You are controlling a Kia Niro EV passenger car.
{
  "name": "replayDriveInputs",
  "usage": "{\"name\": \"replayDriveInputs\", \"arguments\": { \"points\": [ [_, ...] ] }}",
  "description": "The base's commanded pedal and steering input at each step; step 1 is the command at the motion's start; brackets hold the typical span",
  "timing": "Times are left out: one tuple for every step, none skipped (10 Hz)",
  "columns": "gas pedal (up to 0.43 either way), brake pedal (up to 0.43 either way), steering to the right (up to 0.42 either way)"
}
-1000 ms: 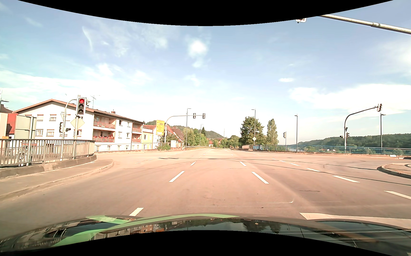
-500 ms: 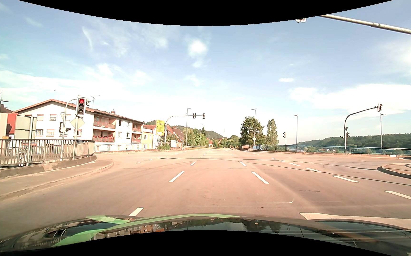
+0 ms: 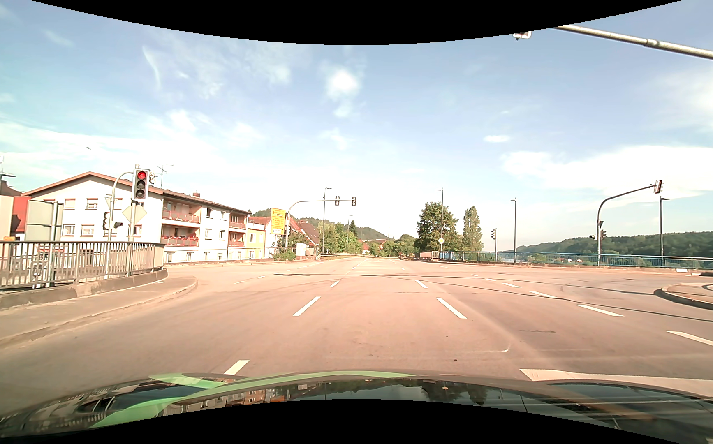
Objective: Follow the waypoints while adhering to traffic rules and regulations
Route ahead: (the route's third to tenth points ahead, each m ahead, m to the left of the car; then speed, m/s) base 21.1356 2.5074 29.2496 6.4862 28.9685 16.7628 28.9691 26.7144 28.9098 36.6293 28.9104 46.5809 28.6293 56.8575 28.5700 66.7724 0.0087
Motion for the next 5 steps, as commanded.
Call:
{"name": "replayDriveInputs", "arguments": {
  "points": [
    [0.000, 0.152, -0.008],
    [0.000, 0.152, -0.008],
    [0.000, 0.159, -0.008],
    [0.000, 0.165, -0.008],
    [0.000, 0.165, -0.008]
  ]
}}
